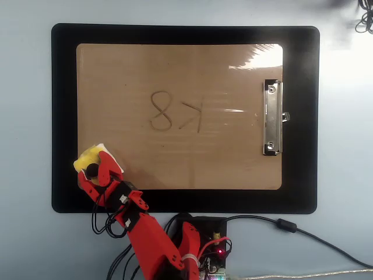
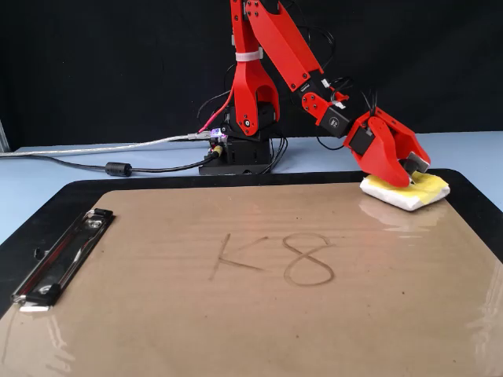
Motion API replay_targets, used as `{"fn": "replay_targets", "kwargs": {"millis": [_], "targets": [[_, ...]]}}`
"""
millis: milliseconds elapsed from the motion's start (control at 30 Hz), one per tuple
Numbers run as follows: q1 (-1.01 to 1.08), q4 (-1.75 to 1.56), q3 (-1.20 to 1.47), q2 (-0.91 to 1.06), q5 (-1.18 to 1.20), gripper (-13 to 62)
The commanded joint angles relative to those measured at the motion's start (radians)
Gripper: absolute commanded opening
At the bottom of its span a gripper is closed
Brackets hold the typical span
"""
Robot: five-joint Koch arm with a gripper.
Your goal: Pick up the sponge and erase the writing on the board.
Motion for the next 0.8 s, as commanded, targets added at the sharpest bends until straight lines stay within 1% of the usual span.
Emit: {"fn": "replay_targets", "kwargs": {"millis": [0, 133, 233, 300, 400, 633, 767], "targets": [[-0.015, -0.064, -0.012, 0.018, 0.011, 32.9], [-0.02, -0.064, 0.011, 0.018, 0.035, 31.3], [-0.021, -0.067, 0.026, 0.018, 0.104, 27.0], [-0.02, -0.071, 0.035, 0.018, 0.153, 22.7], [-0.02, -0.072, 0.038, 0.02, 0.179, 18.2], [-0.02, -0.1, 0.031, 0.015, 0.184, 18.2], [-0.018, -0.146, 0.014, -0.038, 0.184, 18.5]]}}
